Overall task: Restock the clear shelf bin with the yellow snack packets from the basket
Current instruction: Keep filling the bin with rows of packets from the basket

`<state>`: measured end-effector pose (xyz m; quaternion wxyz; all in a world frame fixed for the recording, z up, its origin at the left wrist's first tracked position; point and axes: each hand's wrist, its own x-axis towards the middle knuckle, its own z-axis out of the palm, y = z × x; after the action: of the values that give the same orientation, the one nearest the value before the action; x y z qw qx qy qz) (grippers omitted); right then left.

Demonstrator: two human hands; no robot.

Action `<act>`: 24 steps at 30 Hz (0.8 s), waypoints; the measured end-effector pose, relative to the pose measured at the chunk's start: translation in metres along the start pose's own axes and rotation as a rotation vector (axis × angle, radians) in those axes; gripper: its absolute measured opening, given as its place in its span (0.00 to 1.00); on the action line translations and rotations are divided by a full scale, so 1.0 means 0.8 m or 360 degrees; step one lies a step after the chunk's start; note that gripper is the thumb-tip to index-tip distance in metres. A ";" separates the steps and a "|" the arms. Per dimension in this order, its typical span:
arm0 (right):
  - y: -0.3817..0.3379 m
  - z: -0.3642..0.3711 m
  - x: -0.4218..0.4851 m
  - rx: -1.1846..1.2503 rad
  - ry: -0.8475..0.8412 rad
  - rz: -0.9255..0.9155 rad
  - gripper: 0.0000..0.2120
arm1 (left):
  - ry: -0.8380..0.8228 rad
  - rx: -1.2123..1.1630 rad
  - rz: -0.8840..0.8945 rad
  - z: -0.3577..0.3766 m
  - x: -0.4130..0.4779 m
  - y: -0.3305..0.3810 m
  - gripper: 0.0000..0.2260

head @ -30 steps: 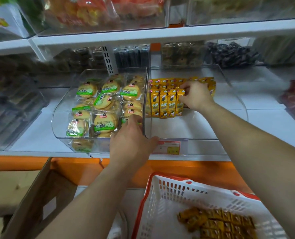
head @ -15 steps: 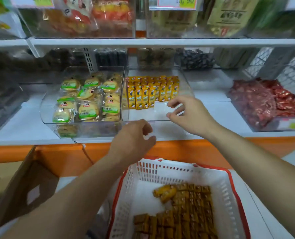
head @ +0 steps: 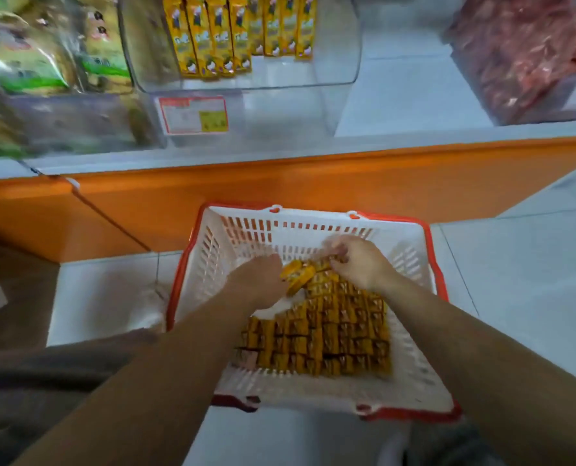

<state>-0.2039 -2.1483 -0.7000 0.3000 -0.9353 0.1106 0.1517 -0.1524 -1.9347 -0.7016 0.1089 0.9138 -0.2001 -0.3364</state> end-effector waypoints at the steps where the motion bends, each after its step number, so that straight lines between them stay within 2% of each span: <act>1: 0.011 0.012 0.007 -0.0007 -0.0009 0.0019 0.08 | -0.0011 -0.0032 -0.0019 0.016 0.014 -0.004 0.19; 4: 0.037 0.042 0.026 -0.0174 -0.0014 0.0127 0.16 | -0.0007 -0.0065 -0.0090 0.053 0.057 -0.017 0.19; 8: 0.061 0.084 0.039 -0.0264 0.0081 0.0129 0.26 | 0.0031 -0.0112 -0.0178 0.088 0.112 -0.032 0.32; 11: 0.072 0.110 0.039 -0.0384 0.0151 0.0108 0.29 | -0.0022 -0.0228 -0.0176 0.111 0.139 -0.034 0.39; 14: 0.075 0.121 0.043 -0.0560 0.0207 0.0124 0.27 | -0.0030 -0.0251 -0.0222 0.133 0.152 -0.034 0.42; 18: 0.068 0.127 0.046 -0.0695 0.0273 0.0145 0.24 | -0.0057 -0.0239 -0.0207 0.149 0.161 -0.031 0.41; 24: 0.068 0.129 0.044 -0.0660 0.0287 0.0077 0.26 | -0.0129 -0.0547 -0.0240 0.146 0.164 -0.037 0.38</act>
<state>-0.2100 -2.1341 -0.8210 0.0863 -0.9838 0.1259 0.0941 -0.1294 -1.9732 -0.8743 0.2297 0.8799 -0.0749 -0.4092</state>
